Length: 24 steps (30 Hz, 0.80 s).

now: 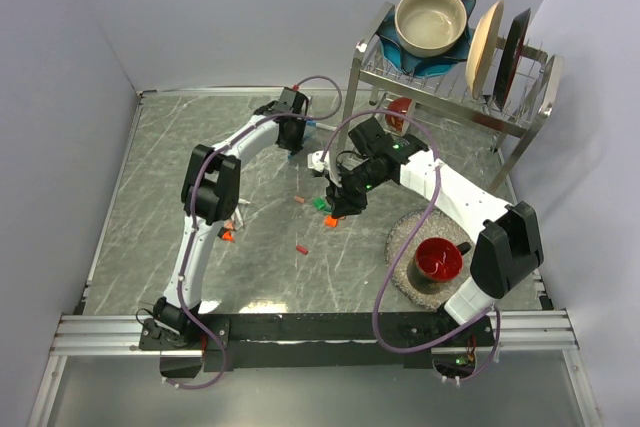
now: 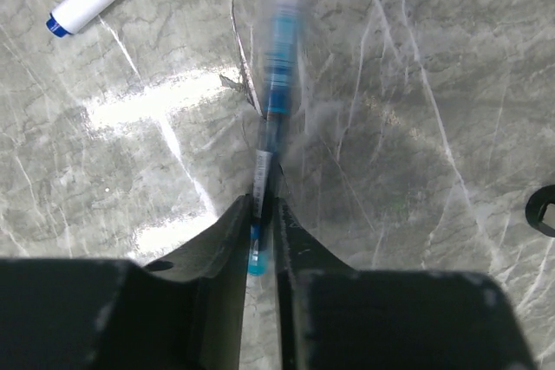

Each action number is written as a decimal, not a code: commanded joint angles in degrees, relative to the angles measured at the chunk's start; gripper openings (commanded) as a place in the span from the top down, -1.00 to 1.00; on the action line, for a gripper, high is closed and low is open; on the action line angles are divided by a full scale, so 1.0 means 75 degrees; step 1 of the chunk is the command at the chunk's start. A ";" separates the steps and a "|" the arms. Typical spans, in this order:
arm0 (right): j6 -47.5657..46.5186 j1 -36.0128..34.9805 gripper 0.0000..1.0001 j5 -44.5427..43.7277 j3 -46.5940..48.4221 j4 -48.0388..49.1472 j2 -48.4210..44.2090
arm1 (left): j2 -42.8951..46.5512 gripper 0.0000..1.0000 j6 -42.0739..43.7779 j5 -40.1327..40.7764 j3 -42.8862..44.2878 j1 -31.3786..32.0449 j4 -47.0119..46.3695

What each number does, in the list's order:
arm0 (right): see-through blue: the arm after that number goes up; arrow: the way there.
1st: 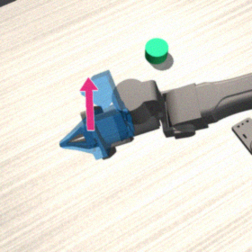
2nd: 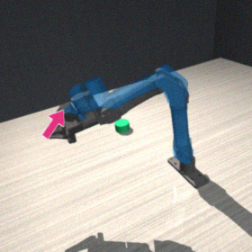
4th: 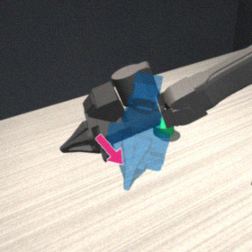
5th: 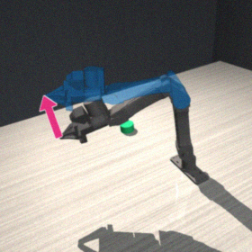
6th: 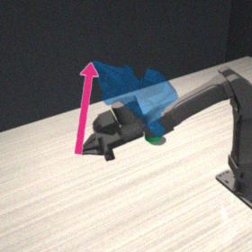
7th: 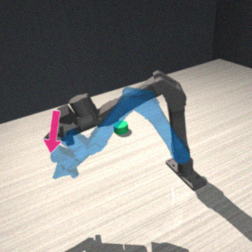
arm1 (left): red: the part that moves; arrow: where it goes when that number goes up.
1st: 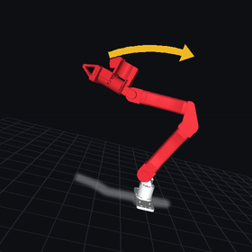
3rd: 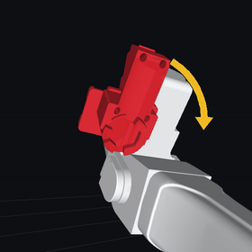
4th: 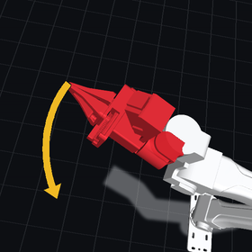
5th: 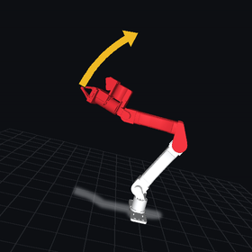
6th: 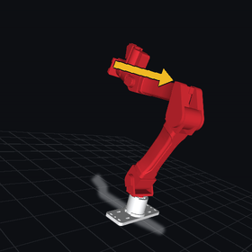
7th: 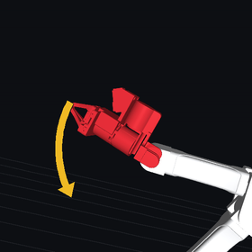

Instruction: Open the pen caps

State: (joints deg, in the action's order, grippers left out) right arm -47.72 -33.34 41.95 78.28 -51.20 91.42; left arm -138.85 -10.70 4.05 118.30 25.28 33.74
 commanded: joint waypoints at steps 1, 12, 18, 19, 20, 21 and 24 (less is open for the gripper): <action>-0.0129 0.0074 0.33 0.0219 -0.0019 -0.0064 0.0045 | 0.0113 0.66 0.0172 0.0139 -0.0093 0.0087 0.0002; -0.0129 0.0063 0.33 0.0242 -0.0008 -0.0087 0.0057 | 0.1929 0.98 0.0114 0.0081 -0.2645 0.0098 -0.0467; 0.0140 0.0063 0.33 0.0195 -0.0101 0.0193 0.0034 | 0.3429 0.99 -0.0459 -0.0469 -0.3970 0.0087 -0.0946; 0.0222 0.0051 0.33 0.0195 -0.0136 0.0287 0.0022 | 0.3825 0.98 -0.0599 -0.0633 -0.4112 0.0087 -0.0994; 0.0257 0.0051 0.33 0.0184 -0.0160 0.0334 0.0010 | 0.4038 0.99 -0.0659 -0.0797 -0.4276 0.0075 -0.1029; 0.0293 0.0051 0.33 0.0195 -0.0183 0.0381 -0.0024 | 0.4249 0.99 -0.0729 -0.1158 -0.4625 0.0063 -0.1099; 0.0457 0.0040 0.33 0.0183 -0.0300 0.0592 -0.0118 | 0.5116 0.98 -0.1057 -0.1909 -0.5491 -0.0030 -0.1357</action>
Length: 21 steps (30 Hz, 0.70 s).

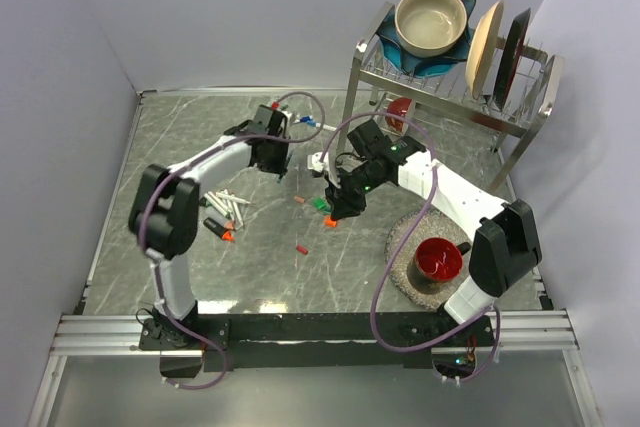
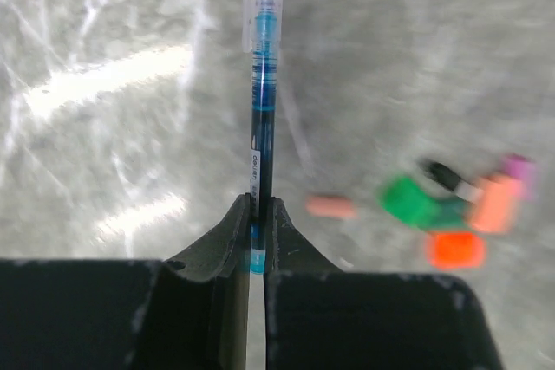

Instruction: Open the pen caps

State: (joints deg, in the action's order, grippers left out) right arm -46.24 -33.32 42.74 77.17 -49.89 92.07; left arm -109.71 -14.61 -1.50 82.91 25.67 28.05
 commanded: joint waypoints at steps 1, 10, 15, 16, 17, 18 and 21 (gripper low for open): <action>0.0317 0.0048 0.33 0.0079 -0.0187 0.0545 -0.0218 | 0.1674 0.98 -0.0733 -0.1705 -0.1021 -0.0118 -0.0762; -0.0416 -0.0104 0.07 0.0102 -0.2025 0.2687 -0.1821 | 0.3390 0.98 -0.1510 -0.5620 -0.3671 -0.0446 -0.1057; -0.2105 -0.0280 -0.20 0.0230 -0.2753 0.2575 -0.2210 | 0.3366 0.98 -0.1064 -0.7557 -0.4246 -0.0155 -0.0379; -0.2538 -0.0303 -0.22 0.0254 -0.2812 0.2469 -0.2198 | 0.3378 0.98 -0.1029 -0.7663 -0.4270 -0.0084 -0.0377; -0.2693 -0.0338 -0.23 0.0243 -0.2905 0.2468 -0.2268 | 0.3367 0.98 -0.1052 -0.7791 -0.4282 0.0021 -0.0389; -0.2926 -0.0373 -0.25 0.0254 -0.3103 0.2468 -0.2315 | 0.3297 0.98 -0.1063 -0.7943 -0.4224 0.0231 -0.0354; -0.3326 -0.0596 -0.26 0.0044 -0.3397 0.2691 -0.2456 | 0.3098 0.98 -0.0911 -0.7887 -0.4025 0.0630 -0.0202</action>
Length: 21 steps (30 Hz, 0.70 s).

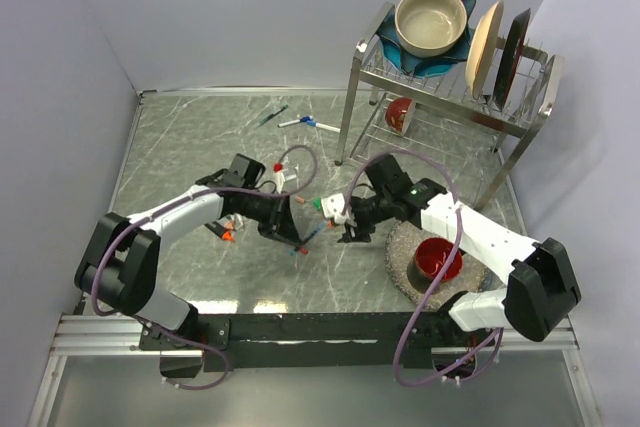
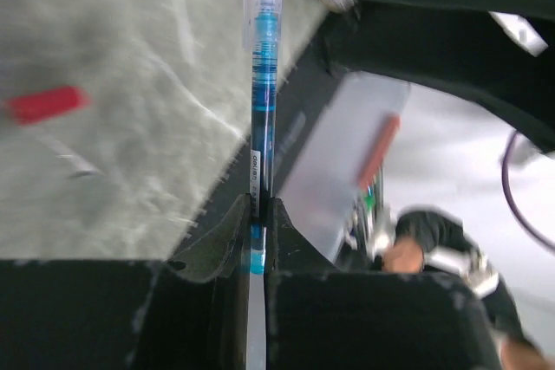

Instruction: Open the pen caps

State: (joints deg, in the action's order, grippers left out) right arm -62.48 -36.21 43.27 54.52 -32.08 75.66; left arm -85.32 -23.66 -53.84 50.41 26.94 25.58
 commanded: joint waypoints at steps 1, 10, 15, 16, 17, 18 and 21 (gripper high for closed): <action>-0.1162 -0.0281 -0.26 -0.0154 -0.0402 0.0397 -0.0256 | -0.0202 0.98 0.0342 -0.0907 0.0321 0.0544 0.0174; -0.1524 -0.0340 -0.24 -0.0601 -0.0625 0.0282 -0.0244 | -0.0448 0.98 0.0517 -0.0860 0.0590 0.0896 0.0362; -0.1666 -0.0329 -0.18 -0.0566 -0.0648 0.0163 -0.0185 | -0.0460 0.98 0.0612 -0.0930 0.0743 0.0896 0.0480; -0.1631 -0.0340 -0.11 -0.0566 -0.0649 0.0187 -0.0162 | -0.0437 0.98 0.0600 -0.0930 0.0732 0.0896 0.0479; -0.1607 -0.0352 -0.05 -0.0577 -0.0649 0.0210 -0.0127 | -0.0413 0.98 0.0600 -0.0942 0.0731 0.0896 0.0479; -0.1572 -0.0352 0.02 -0.0601 -0.0637 0.0233 -0.0115 | -0.0378 0.98 0.0600 -0.0953 0.0743 0.0896 0.0479; -0.1502 -0.0399 0.38 -0.0683 -0.0614 0.0292 -0.0068 | -0.0320 0.98 0.0588 -0.0965 0.0743 0.0896 0.0444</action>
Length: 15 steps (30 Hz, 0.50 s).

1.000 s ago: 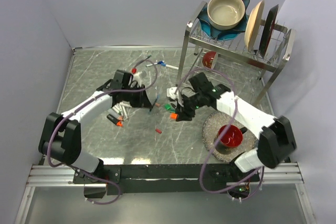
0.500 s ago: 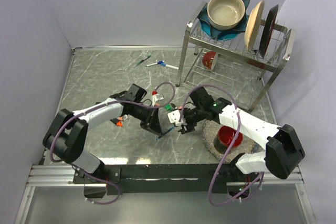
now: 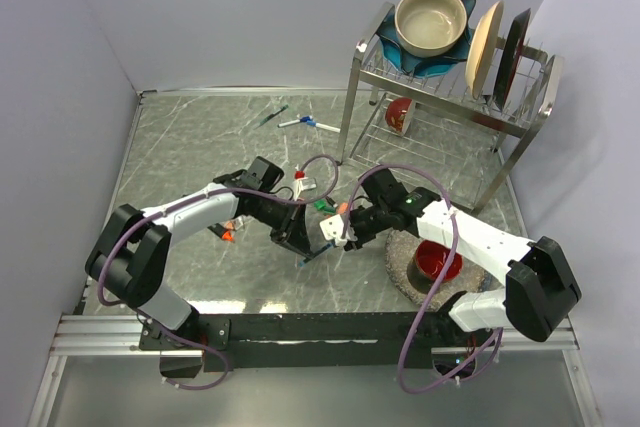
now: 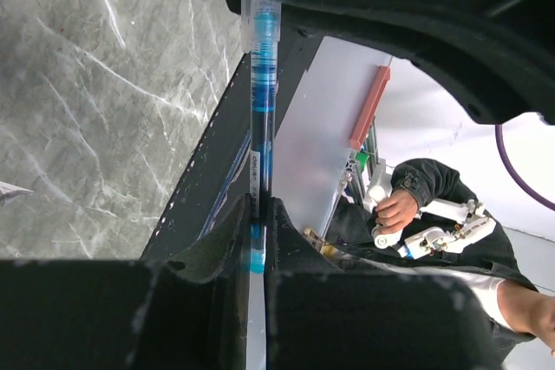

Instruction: Open the pen caps

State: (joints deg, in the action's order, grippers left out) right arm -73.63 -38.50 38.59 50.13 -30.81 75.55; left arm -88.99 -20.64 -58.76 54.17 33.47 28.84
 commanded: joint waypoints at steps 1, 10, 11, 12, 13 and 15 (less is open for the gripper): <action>-0.0004 -0.0105 0.61 -0.0071 -0.0004 0.0100 -0.0019 | 0.0193 0.98 0.0163 -0.0298 0.0253 0.0025 -0.0013; 0.0673 -0.0035 1.00 0.0397 0.0487 -0.0216 0.0087 | 0.1375 -0.34 -0.0864 0.0779 -0.0015 -0.0525 -0.1451; 0.0838 -0.0011 1.00 0.0514 0.0569 -0.0228 0.0145 | 0.1574 -0.41 -0.1043 0.1233 -0.0167 -0.0560 -0.2023; 0.1026 0.0070 1.00 0.0689 0.0732 -0.0228 0.0169 | 0.2006 -0.52 -0.1253 0.1585 -0.0238 -0.0572 -0.2249; 0.1376 0.0106 1.00 0.0784 0.0827 -0.0228 0.0192 | 0.2254 -0.54 -0.1371 0.1890 -0.0331 -0.0573 -0.2542; 0.1752 0.0199 1.00 0.0994 0.1072 -0.0228 0.0263 | 0.3094 -0.65 -0.1652 0.3178 -0.0706 -0.0596 -0.3266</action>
State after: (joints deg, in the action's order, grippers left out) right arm -67.77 -38.41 41.01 53.17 -33.43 76.64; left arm -76.01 -27.55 -48.60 51.90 29.19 17.96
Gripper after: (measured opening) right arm 0.129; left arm 0.782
